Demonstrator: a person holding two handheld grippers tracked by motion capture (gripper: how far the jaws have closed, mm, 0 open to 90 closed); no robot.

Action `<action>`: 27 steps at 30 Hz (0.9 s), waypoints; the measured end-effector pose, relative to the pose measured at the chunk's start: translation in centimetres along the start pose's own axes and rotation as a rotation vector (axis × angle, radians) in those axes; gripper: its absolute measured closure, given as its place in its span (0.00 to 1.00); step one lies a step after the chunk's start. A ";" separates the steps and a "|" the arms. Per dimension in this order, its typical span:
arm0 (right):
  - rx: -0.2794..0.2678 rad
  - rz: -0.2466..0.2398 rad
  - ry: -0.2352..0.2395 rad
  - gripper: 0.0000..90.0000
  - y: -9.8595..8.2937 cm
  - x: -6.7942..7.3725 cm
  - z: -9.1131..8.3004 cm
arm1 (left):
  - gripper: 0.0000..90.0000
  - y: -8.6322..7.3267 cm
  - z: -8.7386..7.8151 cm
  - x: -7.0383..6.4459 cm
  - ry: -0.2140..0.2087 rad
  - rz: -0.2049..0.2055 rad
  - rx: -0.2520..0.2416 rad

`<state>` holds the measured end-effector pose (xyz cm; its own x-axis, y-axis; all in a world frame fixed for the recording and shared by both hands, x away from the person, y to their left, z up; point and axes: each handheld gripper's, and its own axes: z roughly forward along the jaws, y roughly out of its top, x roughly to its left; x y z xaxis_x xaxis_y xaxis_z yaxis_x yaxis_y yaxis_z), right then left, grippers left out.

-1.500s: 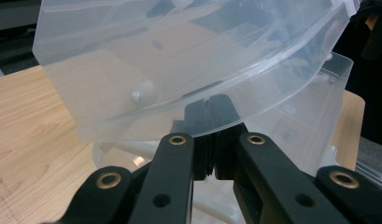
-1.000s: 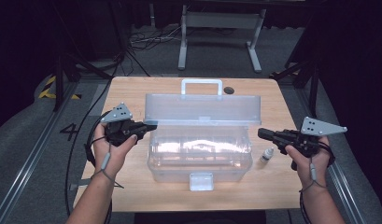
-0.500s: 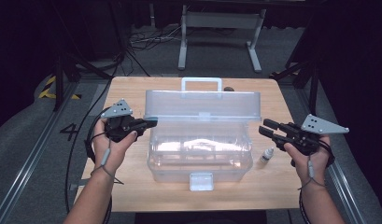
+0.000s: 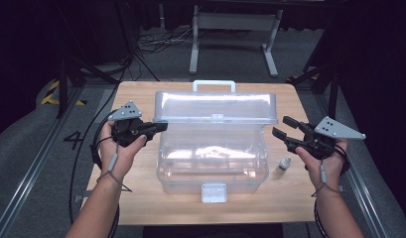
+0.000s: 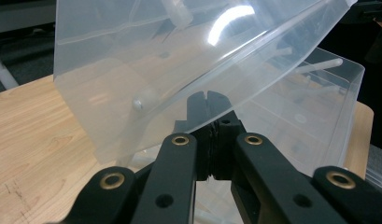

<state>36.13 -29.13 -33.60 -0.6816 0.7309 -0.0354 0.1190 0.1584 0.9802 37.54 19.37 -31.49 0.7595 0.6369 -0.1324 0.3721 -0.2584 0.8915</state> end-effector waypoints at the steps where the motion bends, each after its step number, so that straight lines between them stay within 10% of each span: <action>1: 0.000 -0.002 -0.005 0.49 0.1 0.1 0.2 | 0.99 0.0 0.0 0.0 0.001 0.000 0.000; 27: 0.021 -0.057 -0.121 0.46 2.0 0.8 3.2 | 0.98 0.8 0.2 0.4 0.002 -0.003 0.003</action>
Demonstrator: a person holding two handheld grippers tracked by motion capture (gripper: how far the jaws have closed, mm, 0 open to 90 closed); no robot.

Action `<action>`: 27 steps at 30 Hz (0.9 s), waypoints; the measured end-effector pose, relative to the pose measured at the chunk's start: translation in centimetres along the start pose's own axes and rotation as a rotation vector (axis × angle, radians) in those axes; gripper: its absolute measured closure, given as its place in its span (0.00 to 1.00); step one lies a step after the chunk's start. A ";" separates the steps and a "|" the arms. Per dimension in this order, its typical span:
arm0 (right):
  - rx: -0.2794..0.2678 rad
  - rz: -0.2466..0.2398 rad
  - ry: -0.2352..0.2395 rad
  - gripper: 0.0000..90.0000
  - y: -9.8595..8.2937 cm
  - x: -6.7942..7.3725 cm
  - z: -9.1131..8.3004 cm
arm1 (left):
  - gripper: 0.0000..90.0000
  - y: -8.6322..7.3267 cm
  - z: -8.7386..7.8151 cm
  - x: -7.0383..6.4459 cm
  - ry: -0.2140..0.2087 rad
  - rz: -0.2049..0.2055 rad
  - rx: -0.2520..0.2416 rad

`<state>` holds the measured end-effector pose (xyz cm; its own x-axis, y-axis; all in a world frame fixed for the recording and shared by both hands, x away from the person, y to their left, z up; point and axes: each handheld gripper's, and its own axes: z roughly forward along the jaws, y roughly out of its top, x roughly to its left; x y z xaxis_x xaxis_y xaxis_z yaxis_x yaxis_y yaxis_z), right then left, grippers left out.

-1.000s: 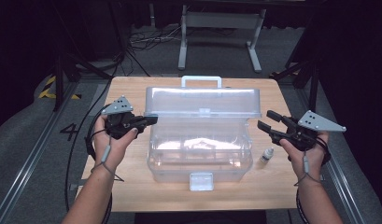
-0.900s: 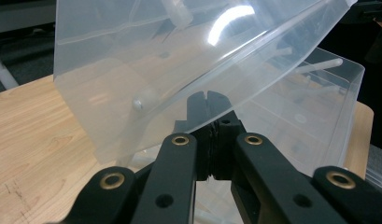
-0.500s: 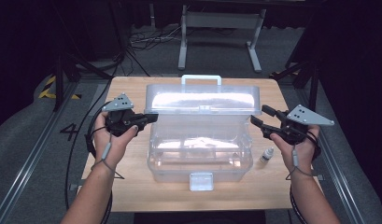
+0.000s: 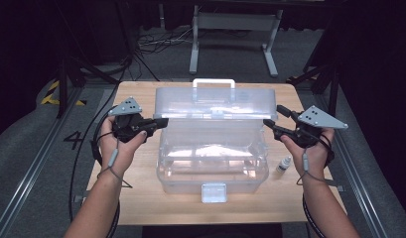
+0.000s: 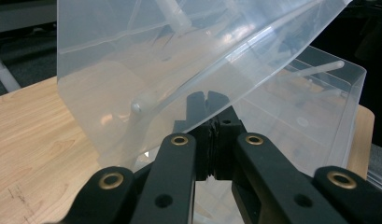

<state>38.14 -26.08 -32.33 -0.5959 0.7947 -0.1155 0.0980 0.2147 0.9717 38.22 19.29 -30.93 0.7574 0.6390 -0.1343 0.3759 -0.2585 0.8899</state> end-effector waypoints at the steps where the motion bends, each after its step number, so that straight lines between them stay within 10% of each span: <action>1: -0.003 -0.002 -0.005 0.46 0.1 0.0 0.1 | 0.98 0.1 0.0 0.0 0.000 0.001 0.002; 27: -0.034 -0.069 -0.116 0.55 1.8 0.5 1.2 | 0.99 0.8 0.2 0.5 0.003 -0.003 0.006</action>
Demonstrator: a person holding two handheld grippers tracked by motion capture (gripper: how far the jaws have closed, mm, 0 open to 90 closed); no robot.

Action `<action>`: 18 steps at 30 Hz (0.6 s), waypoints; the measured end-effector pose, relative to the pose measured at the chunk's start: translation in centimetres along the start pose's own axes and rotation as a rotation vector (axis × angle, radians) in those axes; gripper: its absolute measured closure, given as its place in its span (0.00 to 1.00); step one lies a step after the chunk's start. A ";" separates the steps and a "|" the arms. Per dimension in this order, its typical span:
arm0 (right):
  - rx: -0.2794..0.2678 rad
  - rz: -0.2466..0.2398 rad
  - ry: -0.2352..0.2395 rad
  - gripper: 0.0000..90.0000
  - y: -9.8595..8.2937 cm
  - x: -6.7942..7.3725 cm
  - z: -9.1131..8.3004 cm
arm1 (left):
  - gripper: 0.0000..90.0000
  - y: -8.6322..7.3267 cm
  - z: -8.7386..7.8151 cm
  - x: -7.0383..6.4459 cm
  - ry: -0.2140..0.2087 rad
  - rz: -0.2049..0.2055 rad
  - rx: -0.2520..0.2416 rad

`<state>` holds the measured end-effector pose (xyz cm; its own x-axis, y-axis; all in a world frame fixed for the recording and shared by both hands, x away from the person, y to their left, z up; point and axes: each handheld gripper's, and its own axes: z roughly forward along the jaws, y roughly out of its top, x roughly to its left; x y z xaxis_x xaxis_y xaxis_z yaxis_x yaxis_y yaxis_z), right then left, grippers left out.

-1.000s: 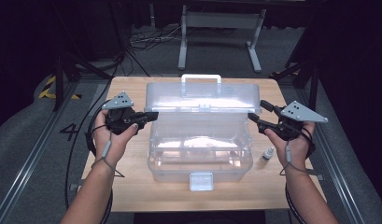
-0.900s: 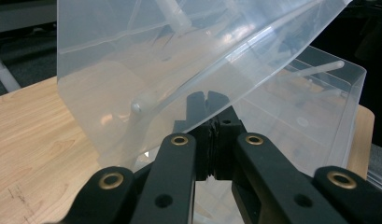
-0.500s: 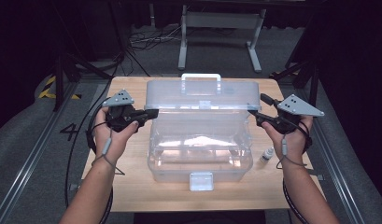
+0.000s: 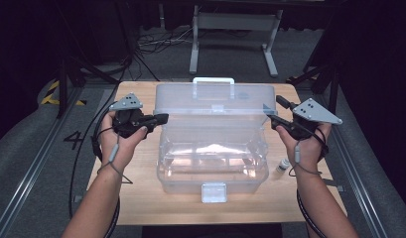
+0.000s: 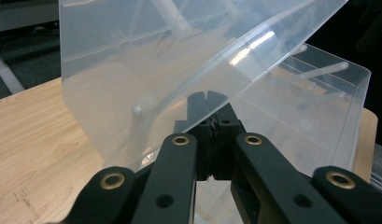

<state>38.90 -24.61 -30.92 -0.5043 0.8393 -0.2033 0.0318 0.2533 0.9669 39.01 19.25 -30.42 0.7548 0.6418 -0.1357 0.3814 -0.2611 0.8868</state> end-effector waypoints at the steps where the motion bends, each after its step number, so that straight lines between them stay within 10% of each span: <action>1: -0.002 -0.002 -0.001 0.57 0.0 0.0 0.0 | 0.99 0.0 0.0 0.0 -0.001 -0.002 0.001; 18: 0.042 0.011 -0.031 0.80 -0.3 0.0 -0.1 | 0.97 -0.1 -0.2 -0.2 0.008 0.011 0.004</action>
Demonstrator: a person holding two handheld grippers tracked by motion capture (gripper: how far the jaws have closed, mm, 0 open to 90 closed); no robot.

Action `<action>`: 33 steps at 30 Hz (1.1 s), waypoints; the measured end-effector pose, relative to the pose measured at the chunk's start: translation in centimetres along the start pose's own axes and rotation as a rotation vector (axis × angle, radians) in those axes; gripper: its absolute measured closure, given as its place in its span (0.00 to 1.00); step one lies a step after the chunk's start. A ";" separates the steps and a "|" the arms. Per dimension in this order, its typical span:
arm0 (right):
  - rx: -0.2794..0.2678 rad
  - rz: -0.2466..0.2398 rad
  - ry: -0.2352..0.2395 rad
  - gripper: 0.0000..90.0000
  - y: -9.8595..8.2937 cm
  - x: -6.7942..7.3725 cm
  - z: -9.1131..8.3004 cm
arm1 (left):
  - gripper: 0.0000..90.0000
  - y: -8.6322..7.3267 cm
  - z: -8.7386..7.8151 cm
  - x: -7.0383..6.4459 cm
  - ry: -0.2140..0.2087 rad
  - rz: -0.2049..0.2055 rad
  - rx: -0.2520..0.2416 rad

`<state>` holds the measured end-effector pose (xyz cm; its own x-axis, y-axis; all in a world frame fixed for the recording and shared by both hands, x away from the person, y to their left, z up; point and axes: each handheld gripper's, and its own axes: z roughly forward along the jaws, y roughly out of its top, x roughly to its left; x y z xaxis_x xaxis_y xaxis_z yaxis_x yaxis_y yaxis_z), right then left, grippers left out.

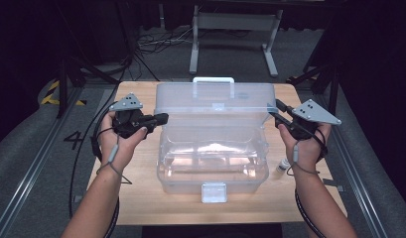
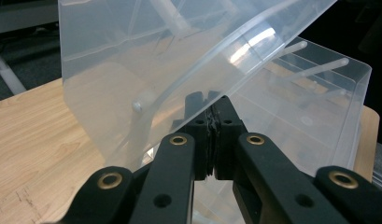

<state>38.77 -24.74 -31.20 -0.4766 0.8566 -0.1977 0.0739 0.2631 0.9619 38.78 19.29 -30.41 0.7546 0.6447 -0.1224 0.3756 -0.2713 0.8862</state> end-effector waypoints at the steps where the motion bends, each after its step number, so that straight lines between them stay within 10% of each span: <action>1: 0.001 0.002 -0.001 0.80 0.0 0.0 0.0 | 0.97 0.0 -0.1 0.0 0.001 0.003 0.002; 33: 0.022 -0.032 0.003 0.74 2.0 -1.1 1.9 | 0.94 -4.2 -2.7 1.7 0.026 -0.114 -0.025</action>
<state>41.09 -24.37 -29.45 -0.4813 0.8465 -0.2276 0.0779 0.3000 0.9508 37.07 23.44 -33.12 0.6932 0.6888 -0.2121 0.4445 -0.1769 0.8782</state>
